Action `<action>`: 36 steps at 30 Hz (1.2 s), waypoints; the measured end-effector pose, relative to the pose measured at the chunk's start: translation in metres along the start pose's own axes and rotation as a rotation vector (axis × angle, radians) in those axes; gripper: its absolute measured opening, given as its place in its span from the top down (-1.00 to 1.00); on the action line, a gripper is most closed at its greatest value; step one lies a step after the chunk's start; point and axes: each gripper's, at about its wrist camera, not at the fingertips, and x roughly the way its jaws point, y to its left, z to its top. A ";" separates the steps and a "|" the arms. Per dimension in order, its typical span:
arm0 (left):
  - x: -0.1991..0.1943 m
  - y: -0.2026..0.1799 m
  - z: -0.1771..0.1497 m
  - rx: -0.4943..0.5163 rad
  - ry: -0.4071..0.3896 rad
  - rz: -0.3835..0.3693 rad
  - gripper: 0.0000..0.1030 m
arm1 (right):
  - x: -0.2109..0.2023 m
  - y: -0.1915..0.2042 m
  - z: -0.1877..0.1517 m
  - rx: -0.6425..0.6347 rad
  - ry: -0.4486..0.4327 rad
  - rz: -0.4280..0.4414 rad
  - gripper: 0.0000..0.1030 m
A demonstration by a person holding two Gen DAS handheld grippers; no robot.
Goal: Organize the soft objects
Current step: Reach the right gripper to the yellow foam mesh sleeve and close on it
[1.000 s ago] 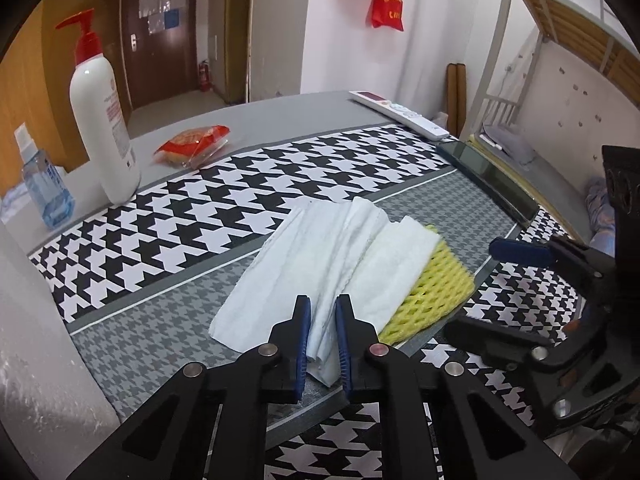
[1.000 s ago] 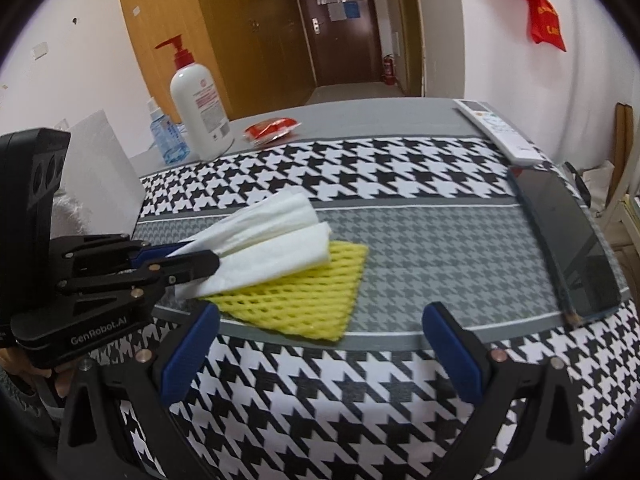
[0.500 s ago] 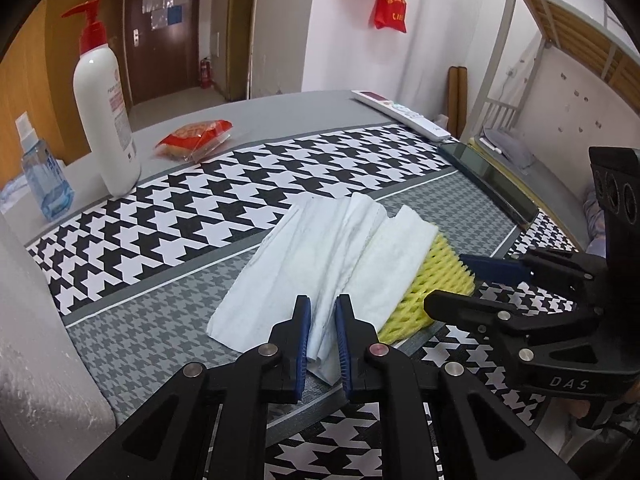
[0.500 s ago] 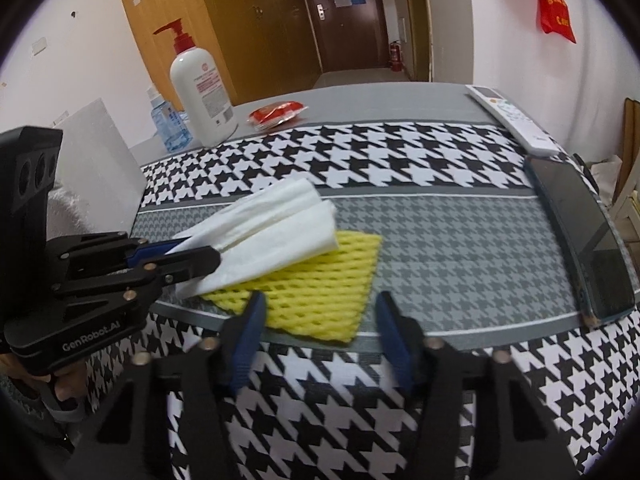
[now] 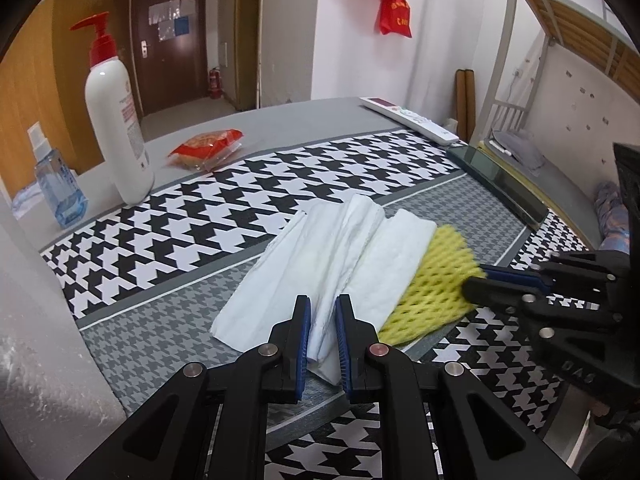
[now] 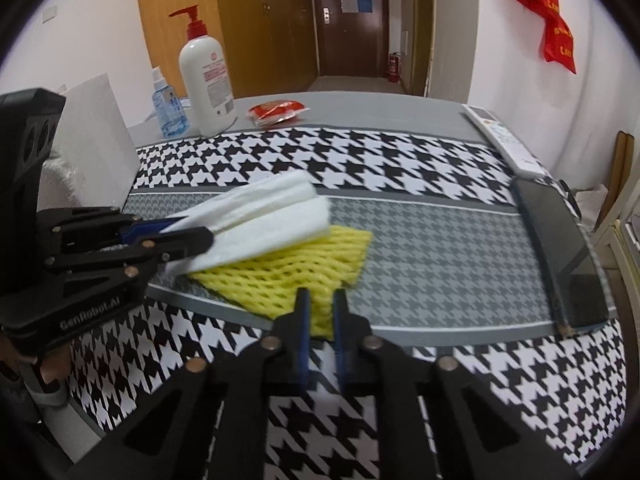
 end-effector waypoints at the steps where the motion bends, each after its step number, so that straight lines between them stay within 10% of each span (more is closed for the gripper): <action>1: -0.001 0.001 0.000 -0.001 -0.004 0.004 0.72 | -0.003 -0.002 -0.002 0.001 -0.001 -0.009 0.77; 15: -0.017 0.001 -0.003 0.010 -0.036 0.020 0.72 | -0.031 -0.043 -0.021 0.111 0.001 -0.147 0.76; 23: -0.019 0.002 -0.003 0.004 -0.047 -0.002 0.71 | -0.047 -0.044 -0.018 0.134 -0.062 -0.152 -0.07; 28: -0.018 0.002 -0.002 -0.006 -0.053 -0.006 0.08 | -0.041 -0.032 -0.013 0.084 -0.067 -0.123 -0.19; 36: -0.010 0.002 -0.002 -0.006 -0.021 -0.010 -0.10 | -0.030 -0.020 -0.015 0.017 -0.047 -0.090 -0.22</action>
